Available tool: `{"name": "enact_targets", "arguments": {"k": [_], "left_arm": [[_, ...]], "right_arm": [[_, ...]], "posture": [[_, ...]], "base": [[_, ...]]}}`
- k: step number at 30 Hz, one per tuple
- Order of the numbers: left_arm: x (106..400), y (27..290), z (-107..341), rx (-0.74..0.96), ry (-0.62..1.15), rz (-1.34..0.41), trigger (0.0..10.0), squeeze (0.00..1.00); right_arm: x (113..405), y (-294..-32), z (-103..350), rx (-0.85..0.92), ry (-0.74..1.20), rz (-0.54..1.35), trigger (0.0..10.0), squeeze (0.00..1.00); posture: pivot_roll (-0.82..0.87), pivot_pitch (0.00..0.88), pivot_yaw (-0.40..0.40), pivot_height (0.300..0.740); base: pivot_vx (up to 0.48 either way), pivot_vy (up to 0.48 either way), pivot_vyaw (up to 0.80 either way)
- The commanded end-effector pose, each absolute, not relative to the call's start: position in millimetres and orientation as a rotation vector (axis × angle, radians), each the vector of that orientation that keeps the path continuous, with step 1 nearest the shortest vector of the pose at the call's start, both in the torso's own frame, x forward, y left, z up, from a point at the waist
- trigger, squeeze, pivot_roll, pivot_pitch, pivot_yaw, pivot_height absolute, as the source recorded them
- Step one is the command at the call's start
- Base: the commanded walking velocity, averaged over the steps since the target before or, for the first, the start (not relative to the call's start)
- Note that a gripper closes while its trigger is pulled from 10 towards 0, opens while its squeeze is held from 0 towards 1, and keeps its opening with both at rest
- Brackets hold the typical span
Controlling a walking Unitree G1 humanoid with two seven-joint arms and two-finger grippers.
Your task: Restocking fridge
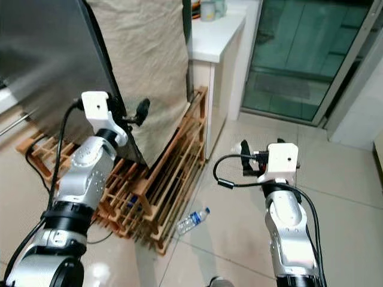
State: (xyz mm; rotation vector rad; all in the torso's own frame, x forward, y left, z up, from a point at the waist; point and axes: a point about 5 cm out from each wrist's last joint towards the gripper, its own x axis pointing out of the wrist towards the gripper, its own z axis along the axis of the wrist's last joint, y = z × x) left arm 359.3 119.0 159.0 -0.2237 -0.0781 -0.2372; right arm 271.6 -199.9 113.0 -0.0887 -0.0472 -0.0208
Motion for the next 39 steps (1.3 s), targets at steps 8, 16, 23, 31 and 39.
{"name": "enact_targets", "arguments": {"k": [8, 16, 23, 31, 39], "left_arm": [[376, 92, 169, -0.369, -0.019, -0.195, 10.0, 0.00], [369, 12, 202, -0.219, -0.155, -0.649, 10.0, 0.00], [326, -79, 233, -0.476, -0.168, -1.146, 10.0, 0.00], [270, -106, 263, -0.664, -0.269, -1.579, 10.0, 0.00], [300, -6, 271, -0.735, -0.311, -1.379, 10.0, 0.00]], "right_arm": [[272, -199, 117, -0.093, -0.066, -0.014, 10.0, 0.00], [270, -203, 117, -0.099, -0.060, -0.020, 10.0, 0.00], [262, -197, 114, -0.092, -0.052, 0.010, 10.0, 0.00], [243, -190, 99, -0.109, 0.013, 0.062, 10.0, 0.00], [235, -189, 93, -0.106, 0.051, 0.071, 10.0, 0.00]], "posture": [[-0.22, 0.000, 0.079, 0.740], [-0.22, 0.000, 0.070, 0.740], [-0.29, 0.000, 0.106, 0.740], [-0.31, 0.000, 0.114, 0.740], [-0.27, 0.000, 0.115, 0.740]], "base": [[0.000, 0.000, 0.00], [0.000, 0.000, 0.00], [0.000, 0.000, 0.00], [0.000, 0.000, 0.00], [0.000, 0.000, 0.00]]}}
